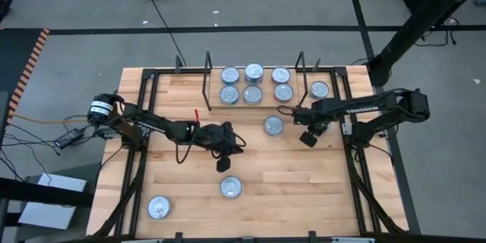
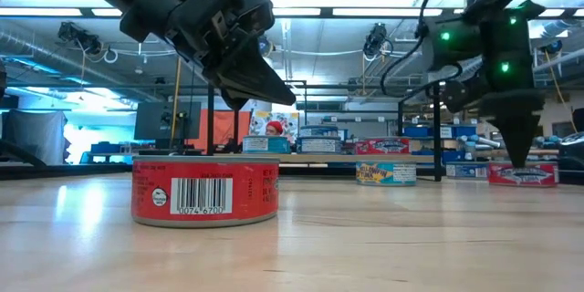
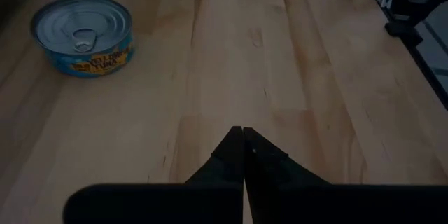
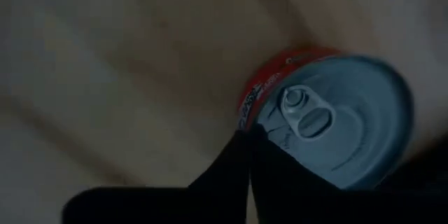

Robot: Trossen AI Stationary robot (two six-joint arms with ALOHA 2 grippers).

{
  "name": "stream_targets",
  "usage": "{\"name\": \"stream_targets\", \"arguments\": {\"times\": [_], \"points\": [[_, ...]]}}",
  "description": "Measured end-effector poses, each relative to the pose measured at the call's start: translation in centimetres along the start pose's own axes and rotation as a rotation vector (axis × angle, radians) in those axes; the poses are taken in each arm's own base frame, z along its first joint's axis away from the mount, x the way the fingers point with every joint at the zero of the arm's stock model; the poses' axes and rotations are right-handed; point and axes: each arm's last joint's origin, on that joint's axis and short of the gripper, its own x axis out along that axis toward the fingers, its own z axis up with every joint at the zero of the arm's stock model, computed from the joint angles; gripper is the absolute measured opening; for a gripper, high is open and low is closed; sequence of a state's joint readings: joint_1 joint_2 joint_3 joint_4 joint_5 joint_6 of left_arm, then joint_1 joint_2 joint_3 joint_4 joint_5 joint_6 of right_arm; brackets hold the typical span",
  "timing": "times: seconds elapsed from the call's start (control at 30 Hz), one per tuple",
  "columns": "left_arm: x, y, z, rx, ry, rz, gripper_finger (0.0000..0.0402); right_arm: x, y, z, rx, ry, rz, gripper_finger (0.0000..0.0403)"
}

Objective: Stack canned seafood by type on shelf
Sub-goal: Stack the red tuna can on top of the red tuna can on the shelf

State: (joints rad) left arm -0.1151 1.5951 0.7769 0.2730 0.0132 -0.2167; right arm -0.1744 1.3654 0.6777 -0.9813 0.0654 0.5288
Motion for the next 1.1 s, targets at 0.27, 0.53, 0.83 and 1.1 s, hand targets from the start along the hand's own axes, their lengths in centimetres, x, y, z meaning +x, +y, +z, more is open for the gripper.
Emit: {"name": "stream_targets", "arguments": {"times": [0.27,0.53,0.83,1.1], "points": [[0.0,0.0,0.1,0.003,-0.014,-0.002,0.0003,-3.4,3.2,0.0,-0.023,-0.081,0.315,0.0005],[0.0,-0.2,0.2,0.008,-0.017,-0.065,0.0003,-6.7,8.1,0.9,-0.002,-0.282,0.696,0.0003],[0.0,-0.7,0.1,0.063,-0.004,-0.101,0.0014,-6.2,10.8,1.5,0.052,-0.326,0.782,0.0003],[0.0,-1.6,-0.1,0.053,-0.001,-0.123,0.0034,-3.9,11.9,2.4,0.044,-0.189,0.791,0.0003]]}}
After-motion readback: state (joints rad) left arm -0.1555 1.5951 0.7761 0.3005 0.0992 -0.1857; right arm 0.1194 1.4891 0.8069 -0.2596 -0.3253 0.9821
